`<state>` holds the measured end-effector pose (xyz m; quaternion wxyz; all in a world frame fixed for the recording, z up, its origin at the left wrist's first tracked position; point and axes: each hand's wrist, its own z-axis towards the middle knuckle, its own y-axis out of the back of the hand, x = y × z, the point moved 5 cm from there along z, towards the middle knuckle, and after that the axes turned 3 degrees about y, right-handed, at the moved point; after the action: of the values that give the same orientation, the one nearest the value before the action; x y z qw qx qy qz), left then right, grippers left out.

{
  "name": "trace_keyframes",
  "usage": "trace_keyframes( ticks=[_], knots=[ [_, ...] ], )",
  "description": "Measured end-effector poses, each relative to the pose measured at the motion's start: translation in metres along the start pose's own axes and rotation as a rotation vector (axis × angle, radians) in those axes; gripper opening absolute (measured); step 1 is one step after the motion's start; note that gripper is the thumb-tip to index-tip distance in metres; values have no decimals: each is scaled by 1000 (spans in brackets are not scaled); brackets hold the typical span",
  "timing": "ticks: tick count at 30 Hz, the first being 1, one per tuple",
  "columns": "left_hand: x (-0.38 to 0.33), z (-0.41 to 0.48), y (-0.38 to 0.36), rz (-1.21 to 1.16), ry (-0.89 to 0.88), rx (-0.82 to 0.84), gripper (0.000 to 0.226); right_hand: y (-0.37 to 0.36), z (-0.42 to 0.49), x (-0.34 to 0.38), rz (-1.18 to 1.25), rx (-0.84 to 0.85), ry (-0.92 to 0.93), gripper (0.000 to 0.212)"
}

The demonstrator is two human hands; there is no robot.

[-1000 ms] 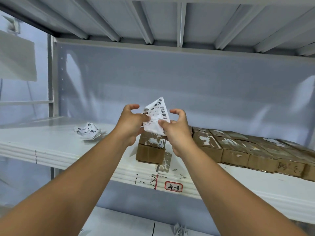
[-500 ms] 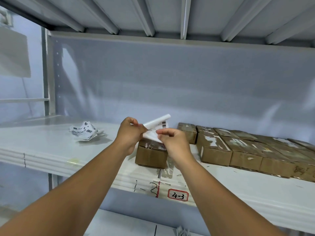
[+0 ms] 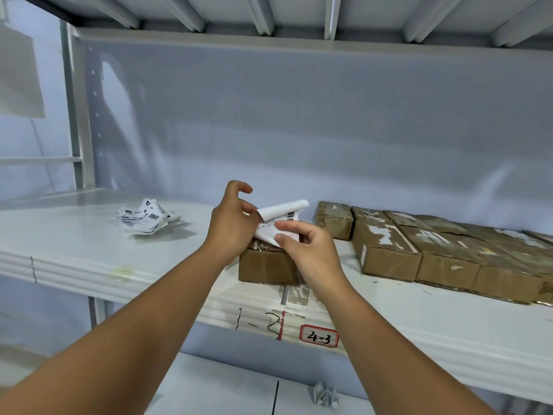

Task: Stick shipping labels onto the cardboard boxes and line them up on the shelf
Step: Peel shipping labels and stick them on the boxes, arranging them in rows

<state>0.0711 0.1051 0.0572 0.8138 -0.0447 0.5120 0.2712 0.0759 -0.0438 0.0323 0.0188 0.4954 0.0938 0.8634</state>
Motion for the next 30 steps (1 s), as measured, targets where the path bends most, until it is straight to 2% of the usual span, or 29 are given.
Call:
trace_keyframes(
  ticks=[8, 15, 22, 30],
  knots=[
    [-3, -13, 0, -29, -33, 40, 50, 0, 0, 0, 19, 33, 6, 25],
    [2, -22, -3, -112, -98, 120, 58, -3, 0, -3, -61, 32, 31, 33],
    [8, -32, -6, -198, -182, 49, 57, -2, 1, -6, -66, 24, 12, 31],
    [12, -33, -6, -215, -204, 63, 56, -3, 2, -5, -162, 28, 41, 32]
  ],
)
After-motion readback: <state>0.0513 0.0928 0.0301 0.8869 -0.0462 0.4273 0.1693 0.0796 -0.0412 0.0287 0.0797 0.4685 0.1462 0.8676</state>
